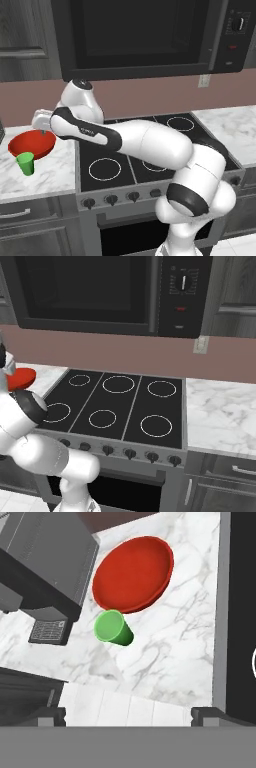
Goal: Pick the cup and bowl from the counter and place them on the counter next to the sink.
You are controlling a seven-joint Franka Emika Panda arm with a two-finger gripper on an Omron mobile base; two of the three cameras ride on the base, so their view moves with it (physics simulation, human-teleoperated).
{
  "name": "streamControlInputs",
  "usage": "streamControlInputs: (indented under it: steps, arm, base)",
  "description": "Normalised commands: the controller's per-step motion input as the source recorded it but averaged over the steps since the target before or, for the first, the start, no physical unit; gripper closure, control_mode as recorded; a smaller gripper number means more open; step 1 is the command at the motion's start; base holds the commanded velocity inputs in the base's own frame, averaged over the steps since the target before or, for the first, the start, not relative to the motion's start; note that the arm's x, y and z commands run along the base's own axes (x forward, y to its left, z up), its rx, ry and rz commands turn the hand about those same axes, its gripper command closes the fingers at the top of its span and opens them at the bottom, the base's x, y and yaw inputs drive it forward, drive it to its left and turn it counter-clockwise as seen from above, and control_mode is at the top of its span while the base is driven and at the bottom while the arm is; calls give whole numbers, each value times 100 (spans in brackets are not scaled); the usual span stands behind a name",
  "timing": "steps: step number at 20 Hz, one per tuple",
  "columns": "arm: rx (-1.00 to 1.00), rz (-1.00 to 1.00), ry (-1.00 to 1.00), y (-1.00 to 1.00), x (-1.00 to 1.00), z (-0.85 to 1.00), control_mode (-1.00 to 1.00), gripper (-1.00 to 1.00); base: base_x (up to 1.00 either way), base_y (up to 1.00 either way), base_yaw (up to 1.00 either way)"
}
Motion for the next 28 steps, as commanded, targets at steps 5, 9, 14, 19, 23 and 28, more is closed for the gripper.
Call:
streamControlInputs:
  steps: [5, 9, 14, 19, 23, 28]
  arm:
    - [-1, 0, 3, 8, 6, -43, -100, -100]
    - [-1, 0, 1, 19, 8, -21, -100, -100]
    - [-1, 0, 0, 22, 14, -21, -100, -100]
    - [-7, 0, 3, 7, 32, -10, -100, -100]
    - [-8, 0, 9, 1, 31, 0, -100, -100]
    - [-3, 0, 6, 20, 27, 0, -100, -100]
  base:
    - [0, 0, 0]
    - [0, 0, 0]
    - [0, 0, 0]
    - [0, 0, 0]
    - [0, 0, 0]
    - [0, 0, 0]
